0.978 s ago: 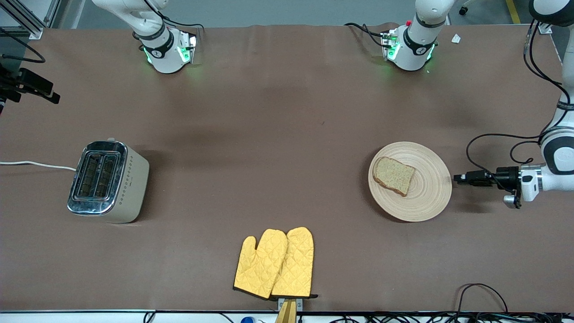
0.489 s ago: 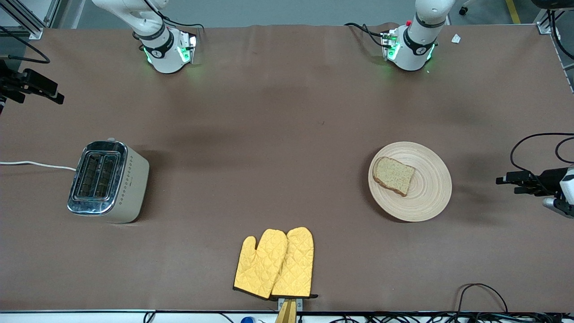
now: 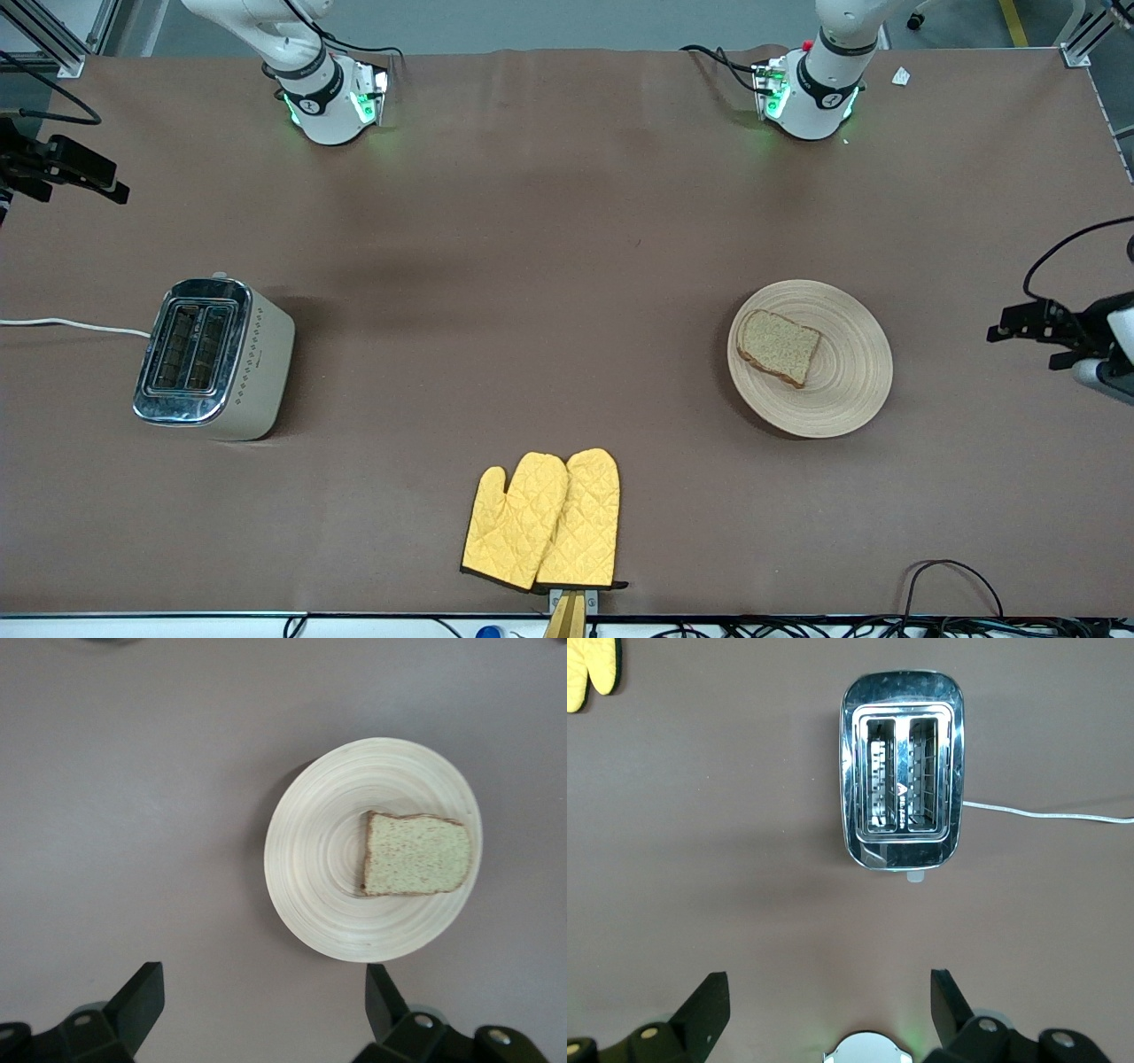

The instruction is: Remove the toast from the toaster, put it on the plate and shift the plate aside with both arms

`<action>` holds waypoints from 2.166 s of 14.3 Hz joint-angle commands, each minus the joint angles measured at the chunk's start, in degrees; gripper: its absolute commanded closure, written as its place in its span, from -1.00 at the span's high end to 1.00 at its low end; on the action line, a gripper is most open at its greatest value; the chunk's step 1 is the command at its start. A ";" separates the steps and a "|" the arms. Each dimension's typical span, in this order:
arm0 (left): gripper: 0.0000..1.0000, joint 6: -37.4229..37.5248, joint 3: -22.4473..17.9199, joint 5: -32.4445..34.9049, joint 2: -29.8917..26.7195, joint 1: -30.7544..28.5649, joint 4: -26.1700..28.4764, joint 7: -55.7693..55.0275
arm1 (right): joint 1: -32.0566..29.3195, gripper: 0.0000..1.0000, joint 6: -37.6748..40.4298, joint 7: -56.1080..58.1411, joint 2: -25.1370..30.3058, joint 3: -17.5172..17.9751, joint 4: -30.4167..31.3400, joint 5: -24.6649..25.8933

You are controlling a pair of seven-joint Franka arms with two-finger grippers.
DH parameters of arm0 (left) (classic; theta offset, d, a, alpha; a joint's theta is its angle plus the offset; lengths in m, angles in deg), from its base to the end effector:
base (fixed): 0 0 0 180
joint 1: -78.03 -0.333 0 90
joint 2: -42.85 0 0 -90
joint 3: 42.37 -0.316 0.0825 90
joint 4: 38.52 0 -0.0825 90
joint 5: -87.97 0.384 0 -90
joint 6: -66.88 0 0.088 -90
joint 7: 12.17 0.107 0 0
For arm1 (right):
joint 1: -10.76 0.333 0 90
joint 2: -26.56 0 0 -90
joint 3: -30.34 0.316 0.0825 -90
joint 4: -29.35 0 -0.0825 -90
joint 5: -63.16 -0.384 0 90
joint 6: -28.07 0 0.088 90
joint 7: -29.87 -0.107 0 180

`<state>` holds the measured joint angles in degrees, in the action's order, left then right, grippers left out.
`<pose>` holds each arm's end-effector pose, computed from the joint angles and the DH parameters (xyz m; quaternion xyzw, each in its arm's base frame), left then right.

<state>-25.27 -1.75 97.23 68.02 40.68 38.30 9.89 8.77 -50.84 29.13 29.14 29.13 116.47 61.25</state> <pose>0.6551 0.0651 0.5175 0.9761 -0.2059 -0.0244 0.0653 0.5191 -0.0252 0.6560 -0.9981 0.0319 0.0487 0.0180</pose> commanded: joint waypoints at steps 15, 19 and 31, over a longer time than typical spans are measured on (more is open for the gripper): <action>1.00 11.37 -35.57 -3.55 -21.47 40.47 1.92 -11.86 | -1.43 1.00 1.12 -0.75 -0.30 0.33 -0.11 2.00; 1.00 6.21 -42.55 -5.04 -27.35 46.22 10.60 -12.57 | -1.43 1.00 1.12 -0.75 -0.30 0.24 -0.11 2.00; 1.00 6.45 -42.38 -10.40 -26.75 46.05 10.02 -23.47 | -1.08 1.00 1.21 -0.84 -0.30 0.41 -0.11 2.00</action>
<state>-18.48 -43.80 87.92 41.03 86.88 48.83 -13.17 7.91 -50.05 29.10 28.84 29.05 116.53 62.73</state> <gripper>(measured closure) 0.000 0.000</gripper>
